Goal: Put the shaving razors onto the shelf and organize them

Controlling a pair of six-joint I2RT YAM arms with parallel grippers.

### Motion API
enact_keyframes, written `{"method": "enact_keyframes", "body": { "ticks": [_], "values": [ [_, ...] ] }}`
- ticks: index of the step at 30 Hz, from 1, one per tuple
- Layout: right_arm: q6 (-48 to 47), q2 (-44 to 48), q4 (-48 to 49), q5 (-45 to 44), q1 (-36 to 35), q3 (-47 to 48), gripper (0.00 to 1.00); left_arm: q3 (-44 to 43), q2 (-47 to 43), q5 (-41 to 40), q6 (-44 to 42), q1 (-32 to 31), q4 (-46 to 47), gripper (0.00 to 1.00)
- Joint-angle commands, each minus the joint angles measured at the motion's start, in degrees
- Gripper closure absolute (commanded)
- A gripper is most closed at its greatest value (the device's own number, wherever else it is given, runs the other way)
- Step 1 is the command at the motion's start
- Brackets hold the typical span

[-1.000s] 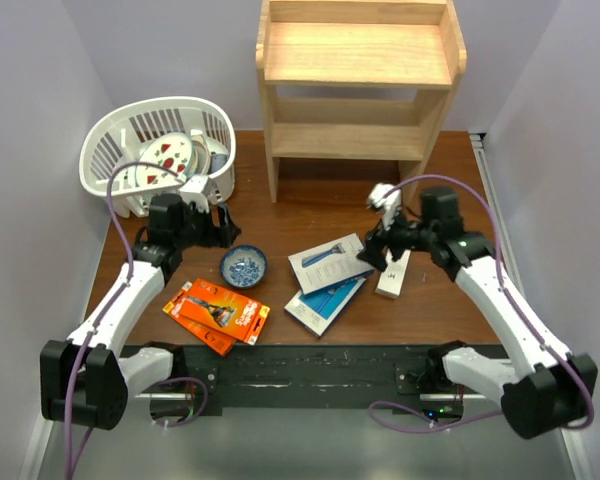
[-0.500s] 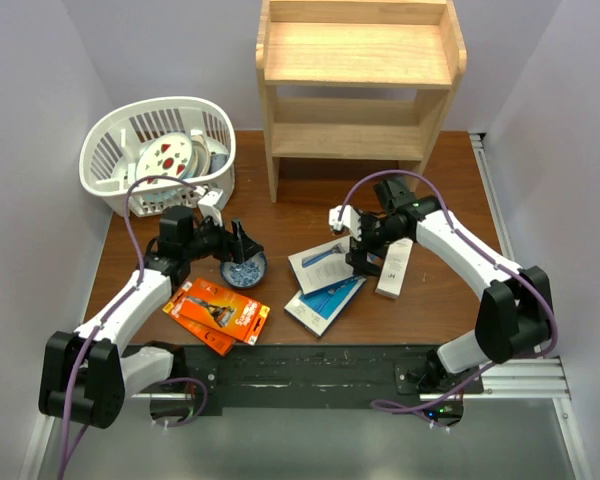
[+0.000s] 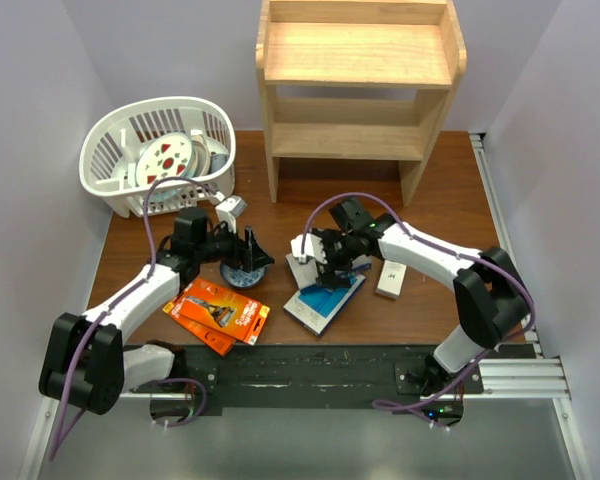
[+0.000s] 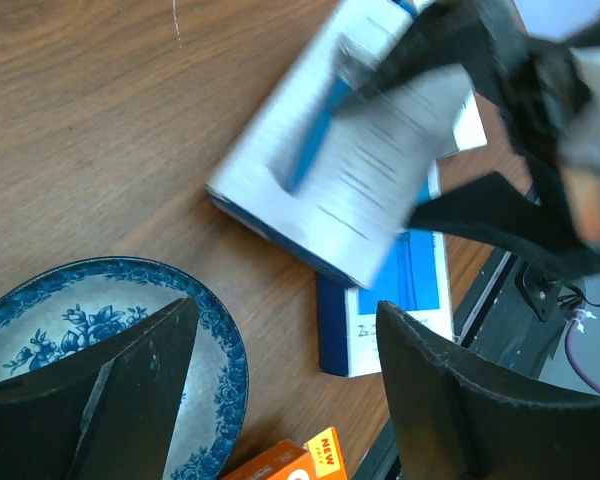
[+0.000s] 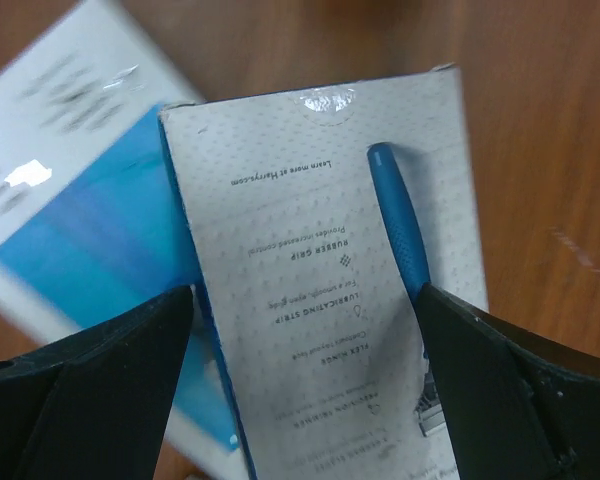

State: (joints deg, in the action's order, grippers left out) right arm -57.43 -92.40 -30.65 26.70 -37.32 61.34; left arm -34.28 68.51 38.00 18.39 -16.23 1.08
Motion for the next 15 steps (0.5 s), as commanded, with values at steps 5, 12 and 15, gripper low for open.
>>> {"method": "enact_keyframes", "body": {
  "ticks": [5,12,15],
  "values": [
    [23.0,-10.1,21.1,-11.4,0.4,6.2,0.01,-3.0,3.6,1.3,0.2,-1.3,4.5,0.25],
    [38.0,-12.2,24.4,-12.3,0.5,7.1,0.01,-5.7,6.9,-1.2,0.9,-2.1,5.7,0.25],
    [42.8,-10.3,24.9,-11.1,0.6,5.8,0.01,-6.1,8.5,-2.0,2.9,-2.3,7.4,0.25]
  ]
}}
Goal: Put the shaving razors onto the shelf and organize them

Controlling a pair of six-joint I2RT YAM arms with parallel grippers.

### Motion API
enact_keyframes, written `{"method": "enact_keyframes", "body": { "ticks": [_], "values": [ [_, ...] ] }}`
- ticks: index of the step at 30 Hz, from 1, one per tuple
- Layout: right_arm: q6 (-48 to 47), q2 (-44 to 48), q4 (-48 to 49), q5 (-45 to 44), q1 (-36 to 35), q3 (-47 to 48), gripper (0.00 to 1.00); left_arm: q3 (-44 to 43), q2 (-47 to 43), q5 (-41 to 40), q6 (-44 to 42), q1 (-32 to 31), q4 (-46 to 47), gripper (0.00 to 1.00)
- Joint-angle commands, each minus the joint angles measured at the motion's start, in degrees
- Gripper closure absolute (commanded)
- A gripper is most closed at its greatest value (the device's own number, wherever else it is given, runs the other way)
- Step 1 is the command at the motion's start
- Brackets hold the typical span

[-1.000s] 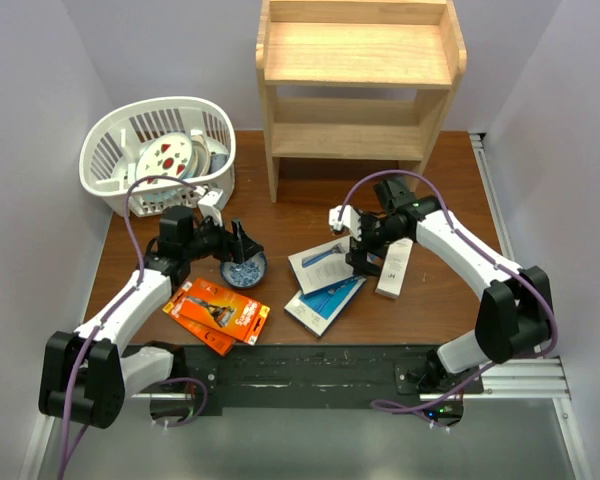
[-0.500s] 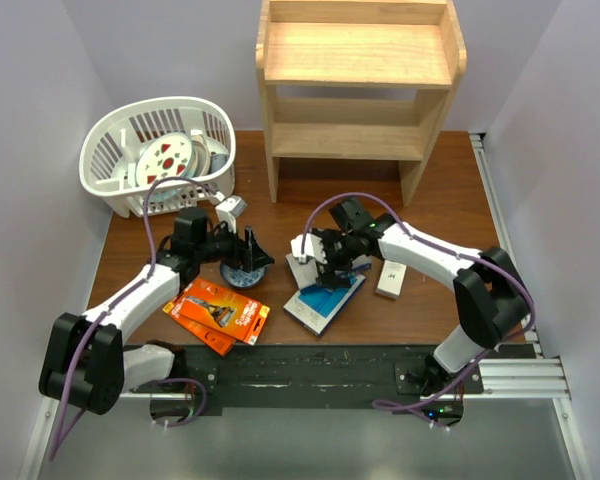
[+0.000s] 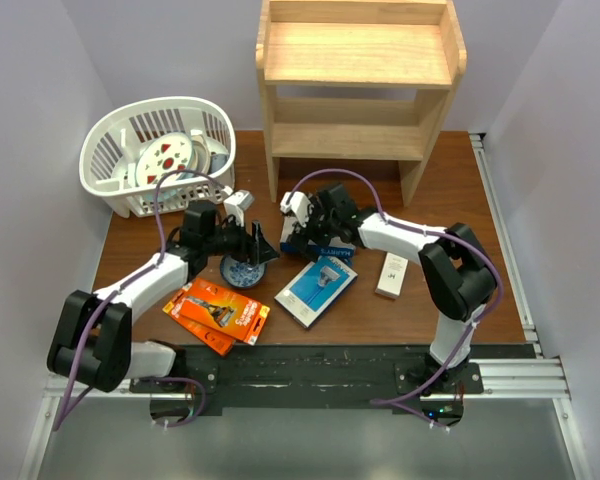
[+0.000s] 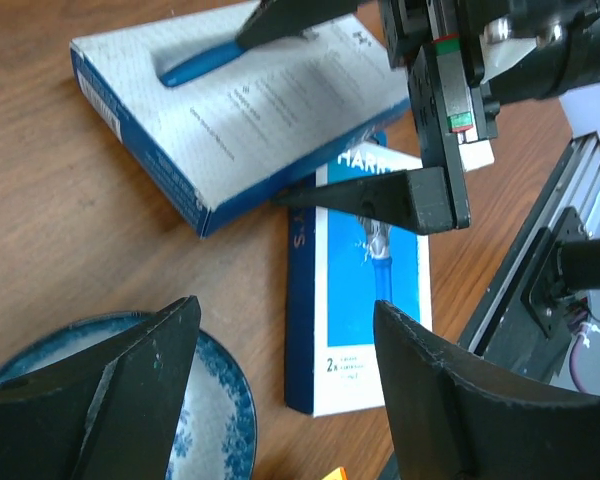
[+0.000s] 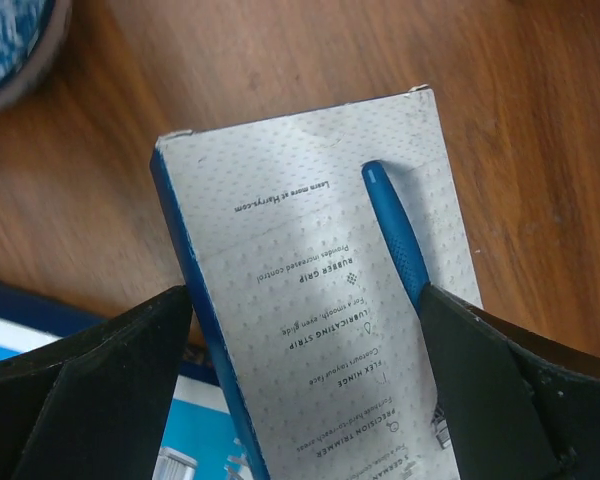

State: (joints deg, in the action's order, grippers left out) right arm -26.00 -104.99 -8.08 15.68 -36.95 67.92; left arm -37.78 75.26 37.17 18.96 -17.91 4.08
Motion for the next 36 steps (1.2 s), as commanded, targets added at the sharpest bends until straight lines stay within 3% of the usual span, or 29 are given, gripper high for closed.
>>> {"method": "enact_keyframes", "body": {
  "ticks": [1,6,11,13,17,24,36],
  "values": [
    [12.8,4.3,2.4,0.1,0.4,-1.1,0.01,-3.0,2.2,-1.5,2.7,-0.8,5.0,0.25],
    [27.2,10.4,3.1,2.5,7.3,-2.3,0.01,-5.6,5.2,-2.0,3.4,-0.9,5.4,0.25],
    [35.0,13.4,0.4,0.7,15.9,-3.8,0.04,-7.5,7.3,-1.2,4.1,-1.0,5.7,0.26],
    [38.7,14.3,0.5,0.6,18.4,-5.7,0.09,-7.7,7.5,-1.1,4.5,-1.0,6.1,0.26],
    [46.0,15.1,1.1,1.4,21.3,-9.8,0.31,-8.0,8.7,0.3,6.8,-1.0,7.2,0.30],
    [56.4,12.9,3.5,4.4,26.0,-13.2,0.46,-8.2,10.3,5.1,7.5,-1.8,8.2,0.43],
    [65.5,3.9,10.2,15.8,31.1,-13.6,0.55,-12.0,14.1,6.3,4.8,-3.4,6.1,0.42]
  ]
}}
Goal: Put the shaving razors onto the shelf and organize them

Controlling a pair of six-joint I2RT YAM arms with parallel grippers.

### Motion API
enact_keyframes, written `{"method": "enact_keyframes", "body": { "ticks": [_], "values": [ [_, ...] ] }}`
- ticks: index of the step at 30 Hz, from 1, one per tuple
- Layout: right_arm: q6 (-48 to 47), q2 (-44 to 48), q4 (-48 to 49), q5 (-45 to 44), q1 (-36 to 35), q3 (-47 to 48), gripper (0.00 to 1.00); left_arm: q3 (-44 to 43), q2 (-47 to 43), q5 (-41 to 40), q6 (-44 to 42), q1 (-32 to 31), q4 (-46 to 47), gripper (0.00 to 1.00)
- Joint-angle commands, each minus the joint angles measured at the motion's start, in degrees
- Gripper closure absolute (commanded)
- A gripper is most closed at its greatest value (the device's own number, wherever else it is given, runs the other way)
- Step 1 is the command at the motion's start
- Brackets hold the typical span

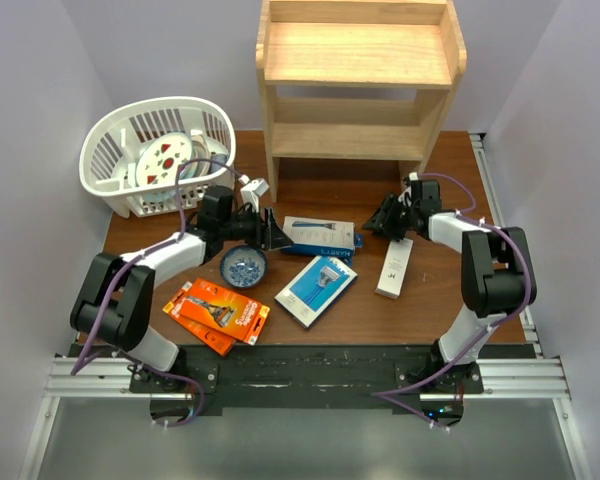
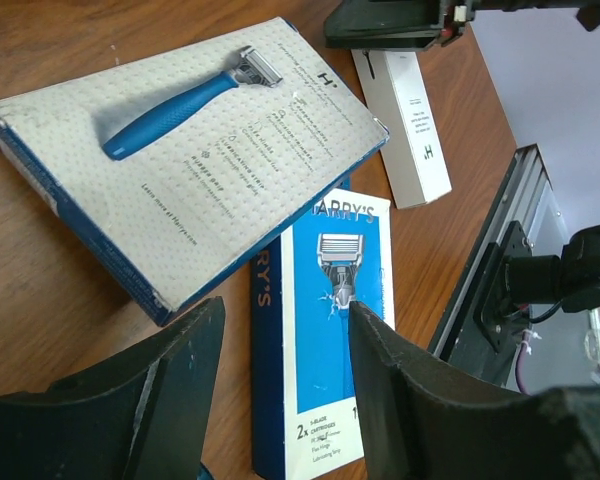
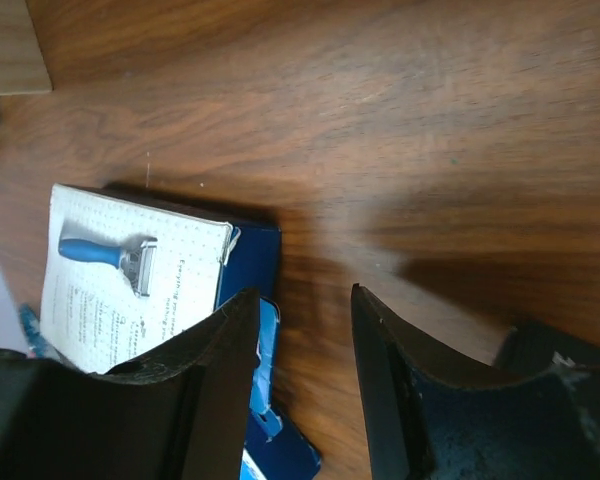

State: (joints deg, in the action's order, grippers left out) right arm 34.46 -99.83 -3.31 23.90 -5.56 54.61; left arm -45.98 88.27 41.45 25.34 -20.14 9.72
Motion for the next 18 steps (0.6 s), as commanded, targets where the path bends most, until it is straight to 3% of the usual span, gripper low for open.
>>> {"method": "enact_keyframes", "body": {
  "ticks": [1,8,11,14,16,18],
  "values": [
    [5.3,-1.6,4.9,7.8,-0.4,-0.4,0.55,-4.4,1.6,2.0,-2.0,-1.2,0.2,0.42],
    [8.9,-2.0,6.1,10.1,-0.6,-3.2,0.55,-4.6,2.9,2.7,-1.9,-2.7,0.3,0.42],
    [9.0,-1.9,5.2,9.5,-0.9,-3.7,0.62,-4.6,3.0,2.7,-1.7,-3.4,0.5,0.42],
    [9.7,-1.2,4.2,10.1,-0.9,-4.0,0.79,-4.1,2.8,2.4,-0.9,-3.5,1.4,0.42],
    [10.2,-0.1,3.5,10.1,-0.9,-4.1,1.00,-2.8,1.9,1.4,0.4,-3.6,3.3,0.39],
    [10.3,0.9,0.8,9.5,-0.9,-3.6,1.00,-1.8,1.0,-1.3,1.6,-3.9,5.0,0.34]
  ]
}}
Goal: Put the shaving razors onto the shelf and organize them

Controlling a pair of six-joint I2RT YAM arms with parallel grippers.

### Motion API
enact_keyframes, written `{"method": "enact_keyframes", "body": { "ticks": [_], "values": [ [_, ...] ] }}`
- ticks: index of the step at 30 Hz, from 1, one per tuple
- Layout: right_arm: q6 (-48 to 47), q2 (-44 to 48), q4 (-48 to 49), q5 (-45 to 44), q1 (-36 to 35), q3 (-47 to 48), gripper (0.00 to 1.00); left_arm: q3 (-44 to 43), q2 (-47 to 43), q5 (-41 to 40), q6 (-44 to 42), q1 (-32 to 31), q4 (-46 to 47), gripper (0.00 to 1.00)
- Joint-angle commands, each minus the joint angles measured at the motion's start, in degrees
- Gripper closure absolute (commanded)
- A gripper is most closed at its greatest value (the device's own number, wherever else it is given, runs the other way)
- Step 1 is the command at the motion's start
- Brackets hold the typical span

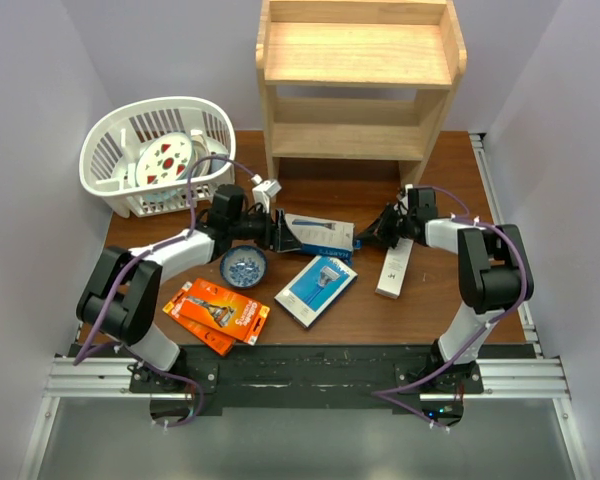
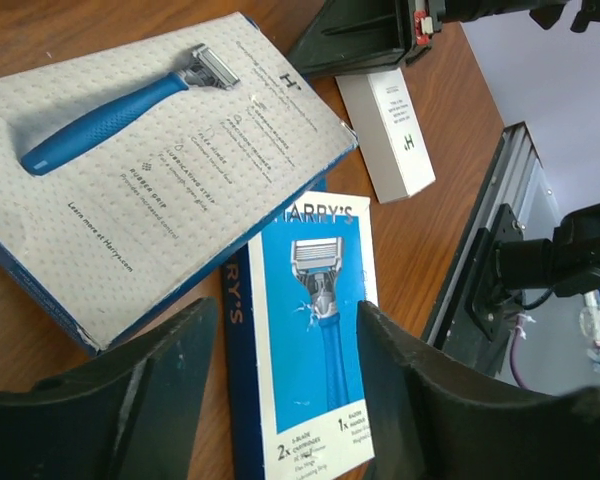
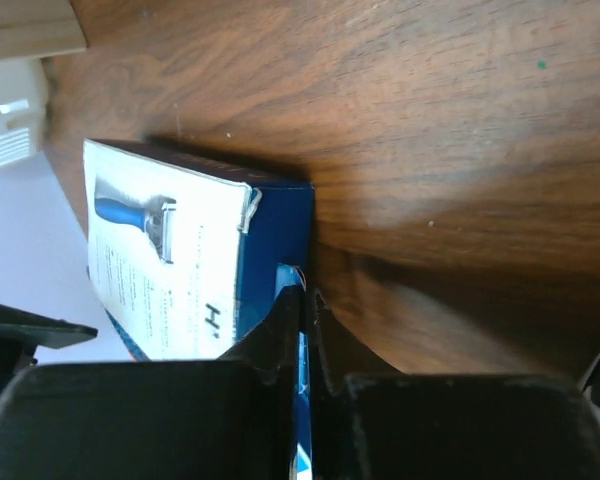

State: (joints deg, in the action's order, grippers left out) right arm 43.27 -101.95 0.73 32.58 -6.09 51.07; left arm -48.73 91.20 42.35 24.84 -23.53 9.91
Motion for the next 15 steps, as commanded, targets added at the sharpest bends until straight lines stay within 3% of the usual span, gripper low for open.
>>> {"method": "enact_keyframes", "body": {
  "ticks": [1,4,8,15],
  "values": [
    [1.6,4.3,-3.9,1.0,-0.2,0.3,1.00,2.5,-2.8,-2.5,6.2,-0.5,6.2,0.30],
    [3.0,6.9,-5.7,2.1,-0.1,1.0,1.00,4.1,-2.8,-2.7,15.1,-1.6,13.0,0.27],
    [9.9,11.7,-4.6,0.7,-0.1,-0.9,1.00,2.7,-0.9,-3.3,19.0,-7.2,19.0,0.24],
    [12.9,16.4,-1.6,-0.8,0.1,-6.2,1.00,4.2,4.3,-6.9,28.8,-8.9,20.1,0.24]
  ]
}}
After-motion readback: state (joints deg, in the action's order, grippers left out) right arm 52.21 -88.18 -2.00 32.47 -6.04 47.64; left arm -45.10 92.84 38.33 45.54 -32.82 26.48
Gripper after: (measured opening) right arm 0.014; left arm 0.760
